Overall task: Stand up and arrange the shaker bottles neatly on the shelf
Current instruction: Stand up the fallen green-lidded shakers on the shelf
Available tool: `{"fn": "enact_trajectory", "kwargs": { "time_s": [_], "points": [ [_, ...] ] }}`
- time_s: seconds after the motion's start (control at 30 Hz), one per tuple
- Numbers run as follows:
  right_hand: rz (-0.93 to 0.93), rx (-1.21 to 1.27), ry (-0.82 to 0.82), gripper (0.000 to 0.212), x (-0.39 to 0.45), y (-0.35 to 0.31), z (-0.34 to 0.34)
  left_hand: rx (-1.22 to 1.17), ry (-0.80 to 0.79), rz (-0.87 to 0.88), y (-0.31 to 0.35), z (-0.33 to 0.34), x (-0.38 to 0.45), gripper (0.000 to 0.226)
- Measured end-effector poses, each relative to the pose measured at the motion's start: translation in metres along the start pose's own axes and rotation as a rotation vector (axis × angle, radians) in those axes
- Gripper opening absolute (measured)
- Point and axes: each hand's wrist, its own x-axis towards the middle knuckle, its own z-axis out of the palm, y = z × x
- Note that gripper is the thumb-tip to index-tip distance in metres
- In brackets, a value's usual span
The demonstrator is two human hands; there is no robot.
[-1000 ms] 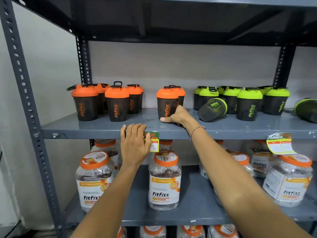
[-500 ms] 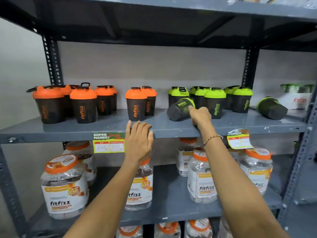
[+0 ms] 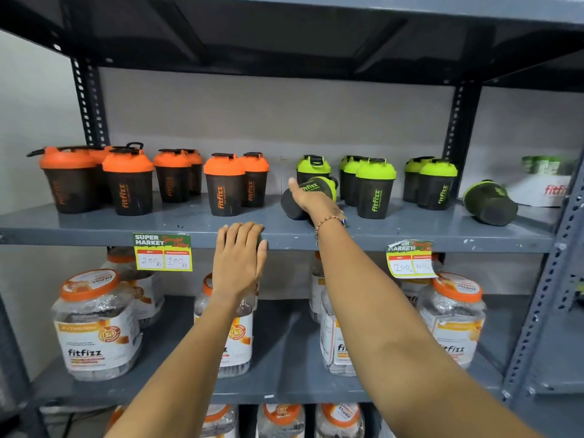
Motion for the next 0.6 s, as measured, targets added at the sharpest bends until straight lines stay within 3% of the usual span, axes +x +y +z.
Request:
{"fn": "enact_trajectory", "kwargs": {
  "time_s": [0.13, 0.37, 0.6],
  "points": [
    [0.000, 0.058, 0.005, 0.080, 0.002, -0.002, -0.002, -0.005, -0.012, 0.000, -0.001, -0.001, -0.001, 0.034],
    [0.025, 0.188, 0.069, 0.083, -0.004, 0.010, -0.007, 0.002, -0.055, 0.006, -0.003, -0.004, 0.000, 0.037],
    [-0.064, 0.234, 0.189, 0.069, -0.008, 0.028, -0.011, -0.019, -0.113, 0.069, -0.011, -0.015, 0.002, 0.042]
  ]
}}
